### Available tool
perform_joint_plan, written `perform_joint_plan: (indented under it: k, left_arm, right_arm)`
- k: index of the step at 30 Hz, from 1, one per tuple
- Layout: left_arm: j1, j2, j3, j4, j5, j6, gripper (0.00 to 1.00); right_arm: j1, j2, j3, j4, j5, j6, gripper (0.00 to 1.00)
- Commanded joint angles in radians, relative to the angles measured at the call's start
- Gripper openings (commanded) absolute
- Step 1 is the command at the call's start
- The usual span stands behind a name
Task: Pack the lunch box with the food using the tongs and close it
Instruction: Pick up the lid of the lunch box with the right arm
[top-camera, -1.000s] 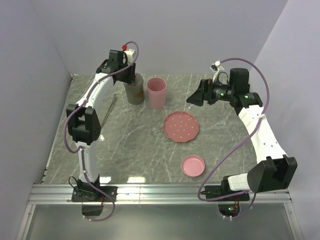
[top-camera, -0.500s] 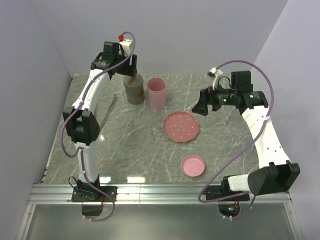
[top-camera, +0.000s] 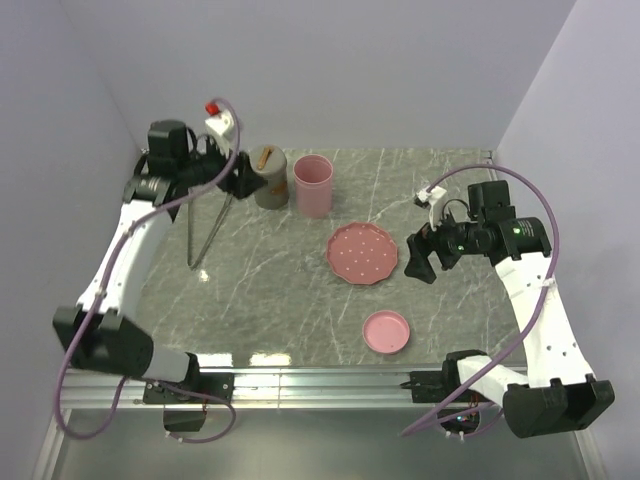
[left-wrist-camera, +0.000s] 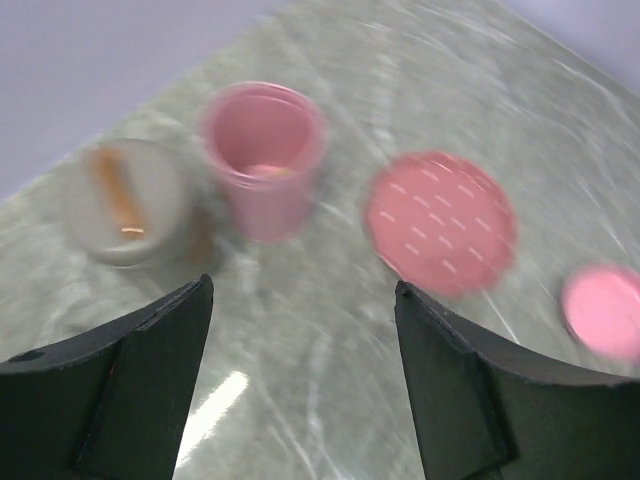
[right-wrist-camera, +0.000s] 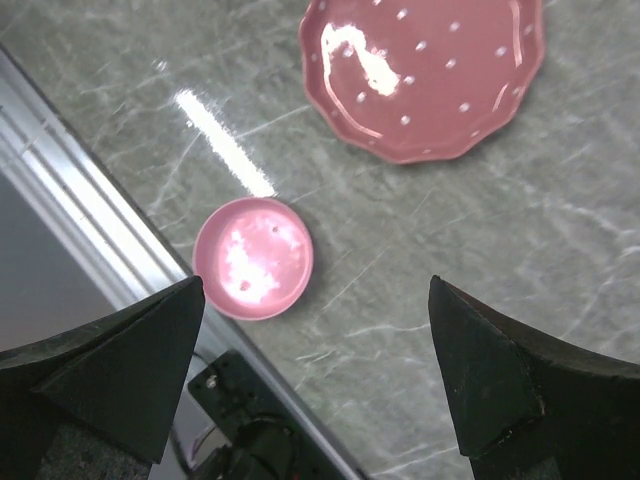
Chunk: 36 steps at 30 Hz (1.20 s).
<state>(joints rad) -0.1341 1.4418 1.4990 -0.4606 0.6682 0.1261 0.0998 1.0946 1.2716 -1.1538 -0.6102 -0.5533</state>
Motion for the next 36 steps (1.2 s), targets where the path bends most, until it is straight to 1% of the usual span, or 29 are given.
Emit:
perform_joint_plan:
  k: [1,2,3,5,6,7,8,9,11,12,14,15,16,17,18,21,23,26,28,29,30,32,33,34,36]
  left_arm:
    - [-0.03,-0.124,-0.173,0.013,0.274,0.208,0.78]
    - [-0.05,-0.183,-0.248,-0.012,0.281,0.26,0.78]
    - [-0.102,-0.21,-0.281,-0.071,0.275,0.385,0.78]
    - [-0.169,-0.283,-0.363,-0.133,0.246,0.522,0.78]
    - [-0.215,-0.308,-0.394,-0.139,0.24,0.614,0.78]
    - [-0.235,-0.331,-0.423,-0.118,0.234,0.641,0.79]
    - [-0.257,-0.363,-0.468,-0.109,0.231,0.665,0.78]
    - [-0.304,-0.371,-0.483,-0.095,0.231,0.687,0.79]
    - [-0.37,-0.354,-0.505,-0.098,0.219,0.711,0.78]
    - [-0.454,-0.341,-0.51,-0.098,0.209,0.731,0.78]
    - [-0.548,-0.296,-0.523,-0.086,0.174,0.751,0.77]
    - [-0.646,-0.284,-0.533,-0.07,0.157,0.764,0.76]
    - [-0.692,-0.265,-0.56,-0.041,0.139,0.762,0.74]
    - [-0.732,-0.259,-0.577,0.033,0.107,0.753,0.74]
    - [-0.806,-0.253,-0.591,0.077,0.088,0.733,0.73]
    - [-0.895,-0.201,-0.612,0.16,0.045,0.724,0.69]
    - [-0.915,-0.161,-0.6,0.171,0.051,0.73,0.68]
    - [-0.929,-0.124,-0.571,0.135,0.091,0.745,0.68]
    - [-0.93,-0.123,-0.568,0.123,0.106,0.728,0.68]
    - [-0.93,-0.124,-0.566,0.114,0.113,0.739,0.68]
    - [-0.93,-0.126,-0.568,0.102,0.116,0.744,0.68]
    - [-0.93,-0.136,-0.576,0.112,0.113,0.73,0.68]
    - [-0.93,-0.145,-0.577,0.114,0.113,0.715,0.68]
    - [-0.93,-0.146,-0.577,0.114,0.113,0.715,0.68]
    - [-0.932,-0.15,-0.579,0.114,0.111,0.702,0.68]
  right_arm:
    - [-0.006,-0.019,-0.029,-0.037,-0.016,0.021,1.0]
    - [-0.008,-0.018,-0.034,-0.034,-0.028,0.036,1.0]
    - [-0.006,-0.018,-0.041,-0.021,-0.031,0.05,1.0]
    - [-0.008,-0.021,-0.044,-0.001,-0.045,0.091,1.0]
    - [-0.009,-0.025,-0.041,0.014,-0.051,0.107,1.0]
    - [-0.006,-0.027,-0.038,0.017,-0.059,0.128,1.0]
    - [-0.008,-0.024,-0.034,0.019,-0.078,0.138,1.0]
    - [-0.008,-0.019,-0.02,0.017,-0.086,0.147,1.0]
    - [-0.011,-0.012,-0.008,0.02,-0.1,0.176,1.0]
    - [-0.012,-0.012,0.0,0.034,-0.105,0.199,1.0]
    - [-0.02,-0.012,0.005,0.051,-0.111,0.222,1.0]
    - [-0.025,-0.015,0.006,0.072,-0.123,0.251,1.0]
    - [-0.035,-0.016,0.006,0.083,-0.131,0.266,1.0]
    - [-0.041,-0.015,0.005,0.094,-0.141,0.28,1.0]
    - [-0.051,-0.013,0.003,0.11,-0.157,0.297,1.0]
    - [-0.095,0.002,0.015,0.106,-0.191,0.293,1.0]
    - [-0.094,0.017,0.025,0.08,-0.192,0.264,1.0]
    - [-0.095,0.028,0.028,0.0,-0.162,0.152,1.0]
    - [-0.094,0.047,0.011,-0.073,-0.111,0.041,0.98]
    - [-0.095,0.069,-0.006,-0.102,-0.059,-0.003,0.98]
    - [-0.095,0.076,-0.021,-0.15,-0.04,-0.082,0.95]
    - [-0.094,0.079,-0.063,-0.161,0.006,-0.12,0.94]
    - [-0.051,0.068,-0.162,-0.132,0.111,-0.137,0.92]
    - [-0.051,0.068,-0.163,-0.112,0.112,-0.129,0.92]
    - [0.024,0.056,-0.227,-0.074,0.151,-0.106,0.91]
